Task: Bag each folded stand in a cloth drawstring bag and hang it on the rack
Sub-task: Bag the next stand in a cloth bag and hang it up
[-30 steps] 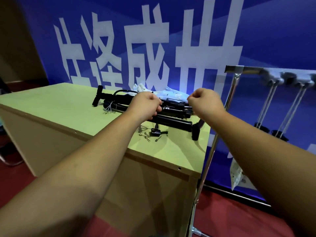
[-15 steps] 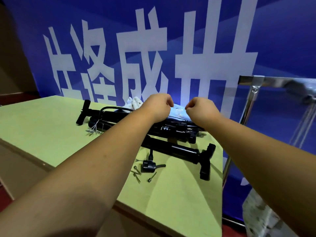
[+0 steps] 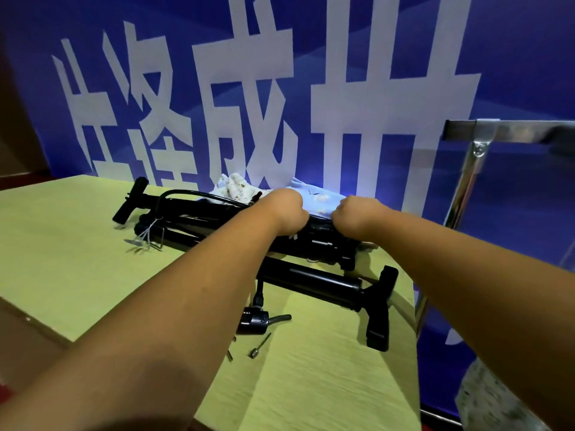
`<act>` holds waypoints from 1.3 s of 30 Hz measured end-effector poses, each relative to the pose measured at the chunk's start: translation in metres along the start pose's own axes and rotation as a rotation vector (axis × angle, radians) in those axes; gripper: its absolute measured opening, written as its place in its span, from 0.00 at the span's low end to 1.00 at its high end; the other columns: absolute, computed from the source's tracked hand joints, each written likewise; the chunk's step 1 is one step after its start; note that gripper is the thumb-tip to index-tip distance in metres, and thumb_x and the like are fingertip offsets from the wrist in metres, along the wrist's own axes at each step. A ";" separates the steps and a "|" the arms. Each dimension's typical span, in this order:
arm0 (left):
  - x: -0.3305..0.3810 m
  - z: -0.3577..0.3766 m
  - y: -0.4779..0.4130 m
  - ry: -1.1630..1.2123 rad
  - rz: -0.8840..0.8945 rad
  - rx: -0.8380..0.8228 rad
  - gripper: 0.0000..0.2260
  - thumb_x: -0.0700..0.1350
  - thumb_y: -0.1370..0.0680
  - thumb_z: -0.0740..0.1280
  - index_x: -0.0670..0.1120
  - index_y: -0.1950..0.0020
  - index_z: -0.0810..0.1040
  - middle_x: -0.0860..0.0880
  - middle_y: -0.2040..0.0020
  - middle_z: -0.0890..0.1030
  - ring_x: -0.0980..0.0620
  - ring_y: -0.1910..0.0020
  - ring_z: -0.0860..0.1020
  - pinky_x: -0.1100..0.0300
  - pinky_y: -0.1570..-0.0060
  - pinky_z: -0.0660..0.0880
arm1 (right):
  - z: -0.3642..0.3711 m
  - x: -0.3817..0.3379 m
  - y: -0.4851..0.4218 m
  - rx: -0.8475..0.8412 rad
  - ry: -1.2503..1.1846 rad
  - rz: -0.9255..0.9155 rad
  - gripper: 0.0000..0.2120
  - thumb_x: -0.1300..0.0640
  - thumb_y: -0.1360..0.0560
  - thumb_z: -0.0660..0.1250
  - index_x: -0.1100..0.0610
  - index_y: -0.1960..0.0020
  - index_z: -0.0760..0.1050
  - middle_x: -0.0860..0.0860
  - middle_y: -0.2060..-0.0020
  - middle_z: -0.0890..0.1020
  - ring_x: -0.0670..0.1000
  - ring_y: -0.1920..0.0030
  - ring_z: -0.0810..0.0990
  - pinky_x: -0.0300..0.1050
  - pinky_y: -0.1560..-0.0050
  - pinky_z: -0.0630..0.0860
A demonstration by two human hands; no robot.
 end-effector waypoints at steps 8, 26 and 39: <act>-0.022 -0.025 0.011 0.110 -0.107 0.200 0.10 0.38 0.18 0.62 0.41 0.58 0.78 0.45 0.63 0.74 0.45 0.62 0.75 0.56 0.66 0.67 | -0.021 -0.003 0.018 0.300 0.012 -0.151 0.20 0.58 0.18 0.61 0.51 0.27 0.75 0.49 0.29 0.75 0.59 0.32 0.73 0.57 0.33 0.68; 0.012 -0.191 0.176 0.694 0.124 0.632 0.36 0.33 0.23 0.69 0.67 0.26 0.67 0.52 0.39 0.73 0.49 0.51 0.80 0.59 0.63 0.75 | -0.234 0.004 0.227 0.796 -0.706 -0.354 0.29 0.67 0.20 0.59 0.50 0.22 0.72 0.45 0.25 0.73 0.48 0.31 0.74 0.47 0.32 0.72; 0.090 -0.197 0.326 1.266 0.282 0.384 0.07 0.47 0.17 0.70 0.54 0.39 0.80 0.53 0.47 0.85 0.52 0.49 0.85 0.53 0.49 0.83 | -0.223 0.015 0.337 0.553 -1.107 -0.109 0.16 0.66 0.25 0.59 0.53 0.51 0.84 0.50 0.67 0.81 0.55 0.63 0.74 0.50 0.61 0.70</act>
Point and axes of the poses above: each hand's wrist, its own y-axis away from the middle knuckle, its own z-axis out of the palm, x = y × z, the point moved 9 cm from there along -y, towards the middle knuckle
